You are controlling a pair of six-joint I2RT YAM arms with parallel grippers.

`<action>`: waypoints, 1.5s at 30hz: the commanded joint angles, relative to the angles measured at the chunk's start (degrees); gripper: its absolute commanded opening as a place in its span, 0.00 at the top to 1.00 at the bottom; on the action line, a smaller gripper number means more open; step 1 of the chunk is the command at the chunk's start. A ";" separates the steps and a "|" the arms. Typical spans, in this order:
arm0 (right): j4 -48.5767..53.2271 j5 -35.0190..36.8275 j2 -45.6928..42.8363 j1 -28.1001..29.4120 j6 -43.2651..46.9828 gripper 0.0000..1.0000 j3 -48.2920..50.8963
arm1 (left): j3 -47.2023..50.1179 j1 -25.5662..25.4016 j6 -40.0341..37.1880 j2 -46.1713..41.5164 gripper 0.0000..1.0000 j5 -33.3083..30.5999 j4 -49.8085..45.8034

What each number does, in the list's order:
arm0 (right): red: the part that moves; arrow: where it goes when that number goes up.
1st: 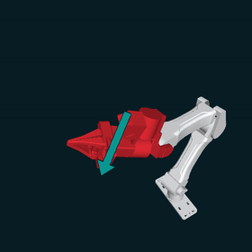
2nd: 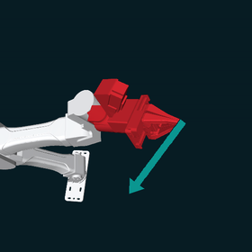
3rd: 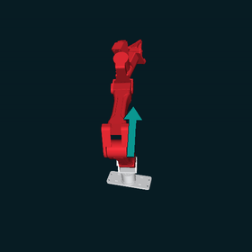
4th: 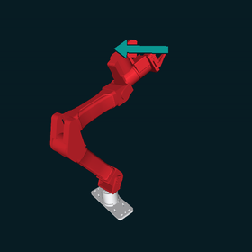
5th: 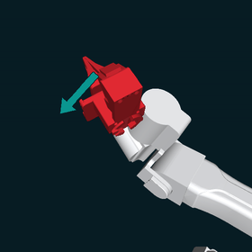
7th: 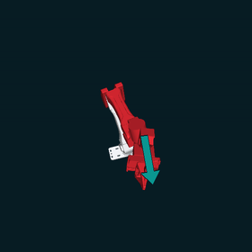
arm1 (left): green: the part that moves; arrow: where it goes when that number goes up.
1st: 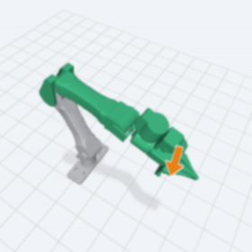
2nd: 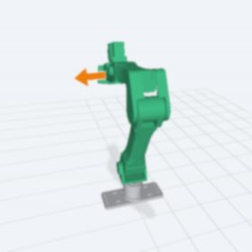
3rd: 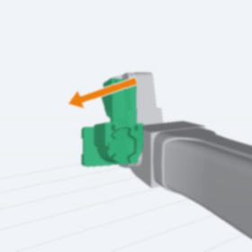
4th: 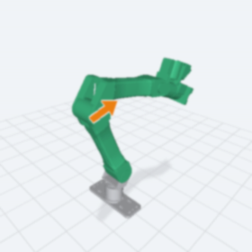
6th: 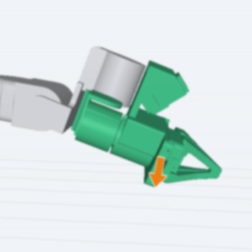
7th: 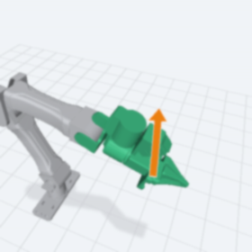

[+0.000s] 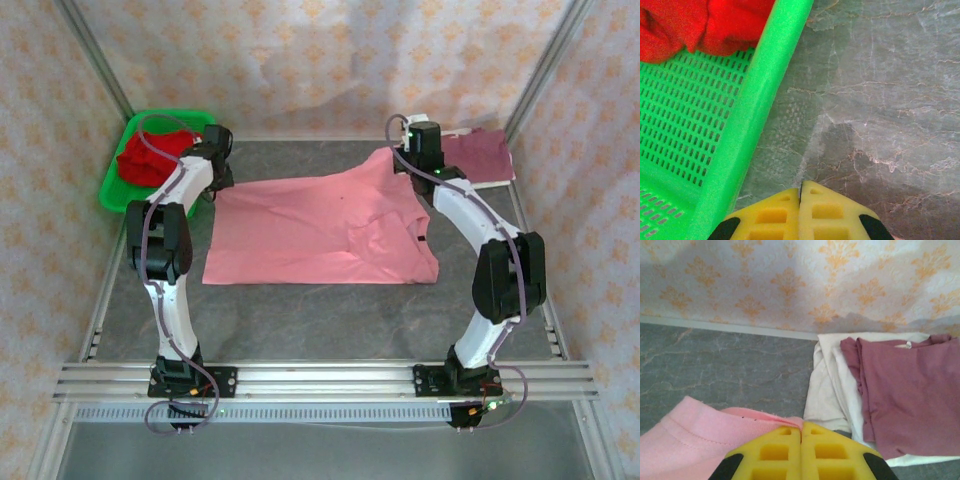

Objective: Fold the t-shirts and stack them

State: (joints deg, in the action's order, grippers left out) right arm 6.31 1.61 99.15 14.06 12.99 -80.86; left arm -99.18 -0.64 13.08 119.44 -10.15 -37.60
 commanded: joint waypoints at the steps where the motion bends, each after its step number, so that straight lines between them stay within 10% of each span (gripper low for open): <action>1: -2.43 3.08 -1.69 -0.46 1.51 1.00 -1.71 | -3.83 0.64 -1.17 1.01 1.00 -2.86 -2.90; 12: 1.47 2.52 2.12 -1.16 1.77 1.00 -7.81 | -10.63 0.64 -1.64 5.55 1.00 -2.70 -7.06; 45: 5.40 -0.28 -11.32 -1.15 -9.07 1.00 12.18 | 9.79 -0.13 -0.16 -6.56 1.00 -5.48 -0.47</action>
State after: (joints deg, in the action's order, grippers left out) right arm 10.26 1.06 90.35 13.43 6.48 -70.54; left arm -90.94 -0.67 12.10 115.42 -12.73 -39.13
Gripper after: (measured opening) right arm 0.046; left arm 0.044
